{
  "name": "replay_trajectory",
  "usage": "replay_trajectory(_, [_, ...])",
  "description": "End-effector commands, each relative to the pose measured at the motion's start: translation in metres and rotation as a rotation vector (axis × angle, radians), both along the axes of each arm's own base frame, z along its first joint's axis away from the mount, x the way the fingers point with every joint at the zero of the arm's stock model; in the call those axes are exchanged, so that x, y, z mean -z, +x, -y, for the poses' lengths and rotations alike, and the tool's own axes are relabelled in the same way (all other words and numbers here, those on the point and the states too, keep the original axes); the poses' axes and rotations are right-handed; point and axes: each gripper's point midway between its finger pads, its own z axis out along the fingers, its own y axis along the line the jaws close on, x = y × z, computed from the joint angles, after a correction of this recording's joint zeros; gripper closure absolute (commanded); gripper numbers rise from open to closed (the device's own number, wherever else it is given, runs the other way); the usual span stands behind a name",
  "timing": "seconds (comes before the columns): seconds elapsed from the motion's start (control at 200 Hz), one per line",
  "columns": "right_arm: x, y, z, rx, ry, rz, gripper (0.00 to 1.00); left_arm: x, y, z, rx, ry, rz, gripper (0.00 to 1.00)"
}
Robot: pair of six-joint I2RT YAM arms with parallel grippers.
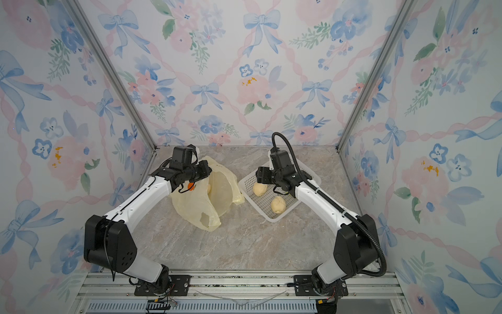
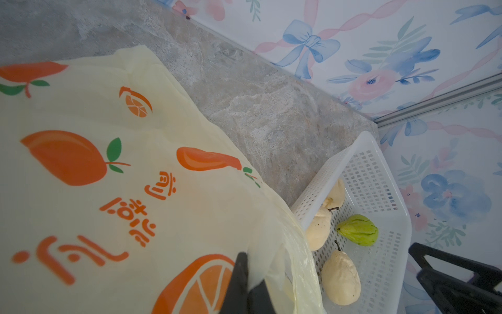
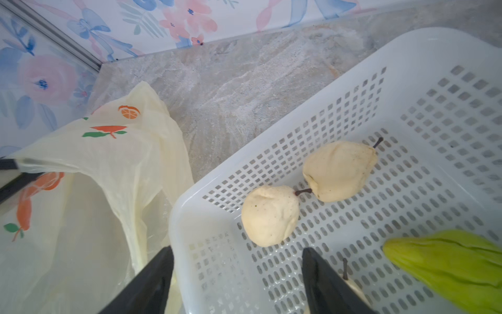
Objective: Place the pears into plastic bags & tie knots
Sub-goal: Pick up the pear from the basket.
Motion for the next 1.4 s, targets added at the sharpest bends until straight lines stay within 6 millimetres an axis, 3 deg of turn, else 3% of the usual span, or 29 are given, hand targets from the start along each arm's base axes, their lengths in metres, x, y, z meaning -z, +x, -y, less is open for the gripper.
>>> replay_trajectory(0.0, [0.037, -0.003, 0.000, 0.009, 0.009, -0.171, 0.18, 0.018, -0.001, -0.003, 0.025, 0.043, -0.032, 1.00])
replay_trajectory(0.205, [0.085, 0.023, -0.003, 0.081, 0.079, -0.267, 0.13, 0.028, -0.004, 0.000, 0.053, 0.043, -0.062, 1.00])
replay_trajectory(0.395, [0.115, 0.029, -0.020, 0.061, 0.132, -0.344, 0.12, 0.027, -0.005, 0.001, 0.059, 0.039, -0.061, 1.00])
replay_trajectory(0.63, [0.127, 0.033, -0.022, 0.084, 0.169, -0.361, 0.18, 0.021, -0.007, 0.000, 0.051, 0.037, -0.051, 1.00])
replay_trajectory(0.725, [0.128, 0.034, -0.022, 0.087, 0.187, -0.368, 0.25, 0.019, -0.008, -0.001, 0.047, 0.037, -0.046, 1.00])
replay_trajectory(0.87, [0.114, 0.033, -0.017, 0.095, 0.195, -0.332, 0.34, 0.014, -0.009, -0.002, 0.041, 0.034, -0.037, 1.00])
replay_trajectory(0.965, [0.102, 0.029, -0.013, 0.100, 0.196, -0.308, 0.34, 0.010, -0.010, -0.003, 0.035, 0.032, -0.029, 1.00])
replay_trajectory(1.17, [0.054, 0.017, -0.005, 0.102, 0.200, -0.196, 0.35, 0.009, -0.011, -0.004, 0.028, 0.029, -0.027, 1.00])
replay_trajectory(1.26, [0.032, 0.011, -0.015, 0.072, 0.206, -0.135, 0.35, 0.009, -0.011, -0.005, 0.026, 0.030, -0.027, 1.00])
replay_trajectory(1.28, [0.017, 0.008, -0.018, 0.062, 0.220, -0.102, 0.35, 0.010, -0.012, -0.005, 0.025, 0.031, -0.029, 1.00])
replay_trajectory(1.395, [-0.013, -0.007, -0.046, -0.004, 0.239, -0.001, 0.36, 0.013, -0.012, -0.006, 0.020, 0.033, -0.037, 1.00])
